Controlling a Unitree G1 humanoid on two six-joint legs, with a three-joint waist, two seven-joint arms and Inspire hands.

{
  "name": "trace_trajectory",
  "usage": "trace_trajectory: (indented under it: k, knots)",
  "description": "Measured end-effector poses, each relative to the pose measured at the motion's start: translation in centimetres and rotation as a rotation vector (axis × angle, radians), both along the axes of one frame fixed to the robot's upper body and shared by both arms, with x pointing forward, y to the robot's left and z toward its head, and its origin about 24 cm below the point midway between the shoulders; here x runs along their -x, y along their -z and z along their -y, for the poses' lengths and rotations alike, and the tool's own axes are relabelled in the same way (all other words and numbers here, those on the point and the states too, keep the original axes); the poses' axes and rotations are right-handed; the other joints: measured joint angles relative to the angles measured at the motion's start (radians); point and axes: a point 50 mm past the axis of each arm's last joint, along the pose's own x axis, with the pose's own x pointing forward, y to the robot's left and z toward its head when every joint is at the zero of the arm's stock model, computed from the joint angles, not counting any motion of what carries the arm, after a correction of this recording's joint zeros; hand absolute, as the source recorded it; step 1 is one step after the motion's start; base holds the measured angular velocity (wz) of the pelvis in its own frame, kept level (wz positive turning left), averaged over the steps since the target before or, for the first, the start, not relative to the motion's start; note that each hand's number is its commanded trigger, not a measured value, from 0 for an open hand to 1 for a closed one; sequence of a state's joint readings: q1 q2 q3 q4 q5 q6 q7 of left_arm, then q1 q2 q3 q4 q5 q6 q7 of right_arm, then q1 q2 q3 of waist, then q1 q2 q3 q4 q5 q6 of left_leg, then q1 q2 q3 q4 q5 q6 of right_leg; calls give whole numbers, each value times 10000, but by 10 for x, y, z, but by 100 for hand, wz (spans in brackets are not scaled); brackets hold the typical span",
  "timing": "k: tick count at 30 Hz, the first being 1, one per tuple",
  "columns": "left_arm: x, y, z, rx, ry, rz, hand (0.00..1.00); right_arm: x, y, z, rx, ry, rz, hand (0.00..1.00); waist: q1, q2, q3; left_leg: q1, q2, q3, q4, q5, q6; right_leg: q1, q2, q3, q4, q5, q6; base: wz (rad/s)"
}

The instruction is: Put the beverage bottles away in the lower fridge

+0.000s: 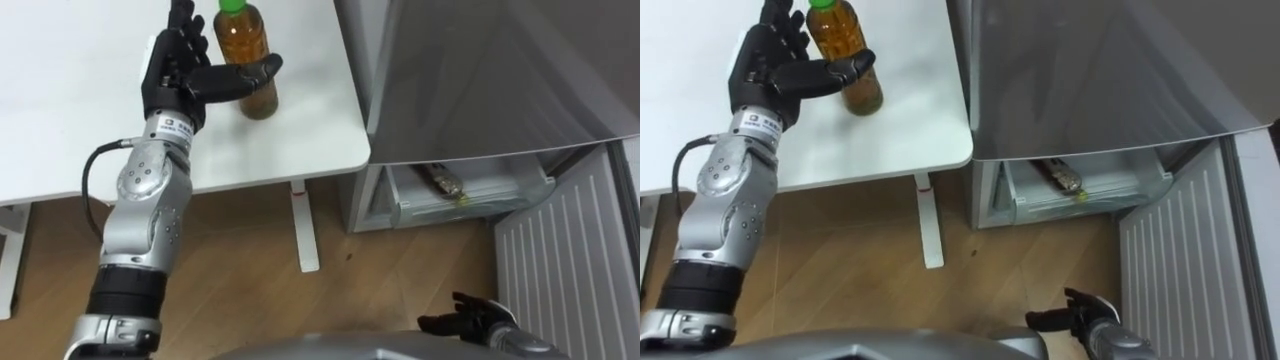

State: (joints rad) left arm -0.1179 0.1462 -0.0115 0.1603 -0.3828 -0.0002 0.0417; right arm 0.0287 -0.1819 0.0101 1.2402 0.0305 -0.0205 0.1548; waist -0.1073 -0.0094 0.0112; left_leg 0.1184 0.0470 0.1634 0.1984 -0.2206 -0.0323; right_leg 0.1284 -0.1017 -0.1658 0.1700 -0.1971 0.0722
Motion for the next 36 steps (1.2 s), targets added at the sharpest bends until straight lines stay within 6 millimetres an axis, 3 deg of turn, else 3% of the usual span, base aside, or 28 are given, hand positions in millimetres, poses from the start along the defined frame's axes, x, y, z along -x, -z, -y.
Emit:
trace_trajectory:
  k: [9, 14, 18, 35, 36]
  knots:
    - [-7, -6, -1, -73, -214, 146, 0, 0, 0, 1, 0, 139, 22, 0, -65, 49, 22, -30, 0, -2, -6, 0, 0, -32, 3, 13, -15, 5, 1, 0]
    - [-13, -11, -3, -147, -403, 268, 0, 0, -1, 4, 83, 357, 61, 0, -212, 225, 47, -21, -5, 1, -28, 0, 0, -28, 3, 53, -13, 15, 4, 0]
    - [-22, 0, -5, -235, -517, -543, 0, -1, -1, 6, 128, 436, -64, 0, -288, 354, 25, -32, -4, 21, -43, 1, 1, -86, 9, 67, -10, 15, 4, -1]
    - [-24, 3, -9, -299, -483, -1089, 0, -1, -2, 8, 58, 695, -181, 0, -294, 434, -44, 150, -8, 45, -248, 2, 1, -67, 42, 323, -5, 15, 3, -4]
    - [-24, 6, -10, -226, -507, -1210, 42, -1, -2, 9, 66, 703, -220, 0, -289, 458, -64, 188, -7, 35, -309, 2, 2, -67, 53, 355, -5, 15, 3, -5]
